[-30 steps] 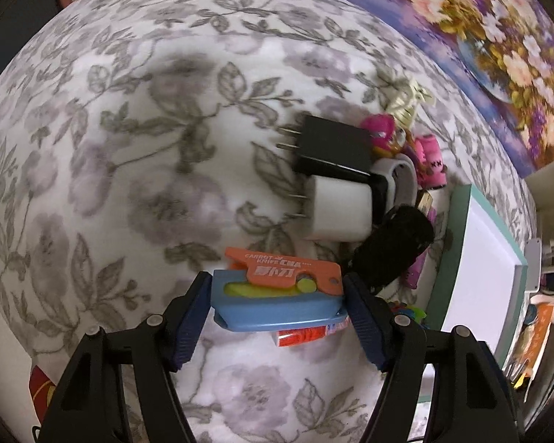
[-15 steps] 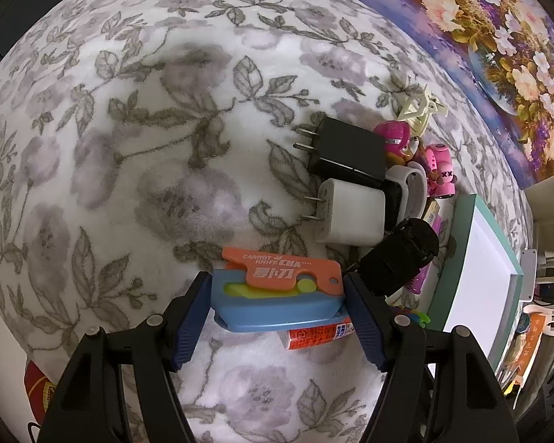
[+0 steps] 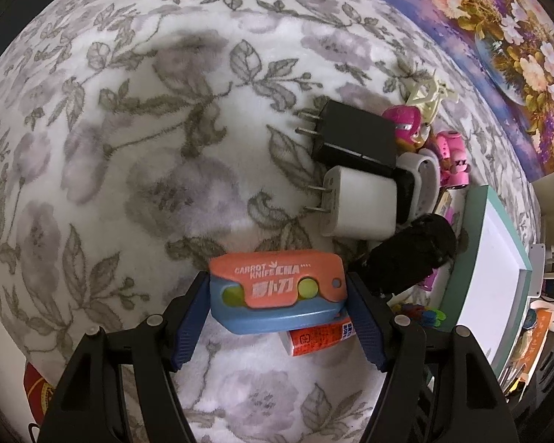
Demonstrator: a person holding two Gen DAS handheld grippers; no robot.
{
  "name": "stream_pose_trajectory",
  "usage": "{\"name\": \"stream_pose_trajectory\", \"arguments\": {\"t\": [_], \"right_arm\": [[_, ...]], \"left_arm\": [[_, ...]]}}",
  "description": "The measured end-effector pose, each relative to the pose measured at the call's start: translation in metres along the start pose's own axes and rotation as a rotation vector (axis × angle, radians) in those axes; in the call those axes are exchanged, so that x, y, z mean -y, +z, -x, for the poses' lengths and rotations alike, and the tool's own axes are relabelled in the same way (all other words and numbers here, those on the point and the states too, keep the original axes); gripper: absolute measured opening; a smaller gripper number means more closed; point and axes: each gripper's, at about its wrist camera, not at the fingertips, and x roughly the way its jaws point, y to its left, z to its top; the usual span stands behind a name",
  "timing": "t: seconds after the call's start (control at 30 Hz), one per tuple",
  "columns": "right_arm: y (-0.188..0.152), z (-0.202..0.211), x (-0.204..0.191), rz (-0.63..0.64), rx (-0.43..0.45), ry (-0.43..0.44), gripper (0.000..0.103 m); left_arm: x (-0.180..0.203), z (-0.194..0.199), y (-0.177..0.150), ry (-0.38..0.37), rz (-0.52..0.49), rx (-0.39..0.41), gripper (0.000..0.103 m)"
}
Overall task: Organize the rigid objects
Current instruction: 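Grasp the orange-blue carrot knife toy with the left tool while the right tool grasps the colorful fidget spinner, then carry both toys over the white tray and open both tools to drop them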
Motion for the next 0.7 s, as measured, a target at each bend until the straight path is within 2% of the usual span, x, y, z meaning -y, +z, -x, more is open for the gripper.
{"name": "stream_pose_trajectory", "arguments": {"t": [0.4, 0.7], "right_arm": [[0.008, -0.011, -0.004, -0.006, 0.004, -0.013, 0.041], [0.007, 0.0, 0.003, -0.024, 0.014, 0.002, 0.04]], "left_arm": [[0.015, -0.01, -0.003, 0.051, -0.031, 0.006, 0.073], [0.02, 0.003, 0.005, 0.025, -0.007, 0.048, 0.072]]}}
